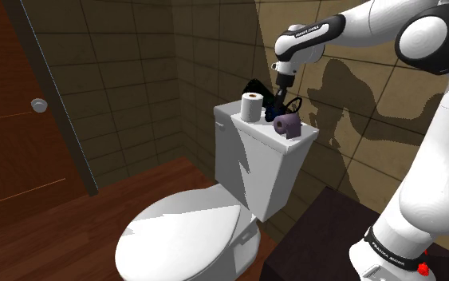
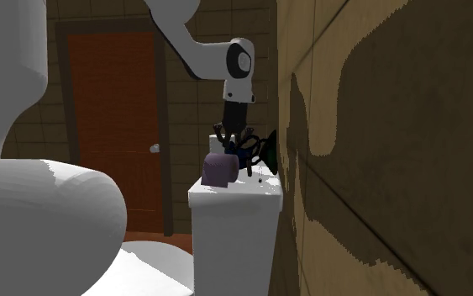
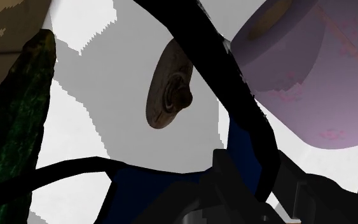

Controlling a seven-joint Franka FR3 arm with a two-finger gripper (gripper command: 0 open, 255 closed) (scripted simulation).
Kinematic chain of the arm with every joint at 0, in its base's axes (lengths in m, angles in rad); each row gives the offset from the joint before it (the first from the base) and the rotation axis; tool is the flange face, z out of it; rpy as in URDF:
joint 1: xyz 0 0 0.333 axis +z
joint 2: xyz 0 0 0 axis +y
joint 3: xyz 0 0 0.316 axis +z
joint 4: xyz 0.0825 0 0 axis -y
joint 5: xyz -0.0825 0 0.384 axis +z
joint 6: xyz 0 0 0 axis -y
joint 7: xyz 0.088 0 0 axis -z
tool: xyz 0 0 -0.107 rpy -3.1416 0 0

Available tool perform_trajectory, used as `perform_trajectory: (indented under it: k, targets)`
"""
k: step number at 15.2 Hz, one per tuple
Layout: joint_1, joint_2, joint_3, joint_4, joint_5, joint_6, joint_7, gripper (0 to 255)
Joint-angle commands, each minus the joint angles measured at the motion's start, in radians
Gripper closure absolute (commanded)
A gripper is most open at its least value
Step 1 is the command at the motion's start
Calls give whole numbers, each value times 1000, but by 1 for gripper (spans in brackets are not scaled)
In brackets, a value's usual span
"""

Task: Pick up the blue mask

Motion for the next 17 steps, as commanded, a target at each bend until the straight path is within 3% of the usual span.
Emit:
perform_trajectory:
  k: [1,17]
  targets:
    - [0,-4,0,8,-2,-12,2,255]
    - [-2,-22,-4,176,-16,-196,25,255]
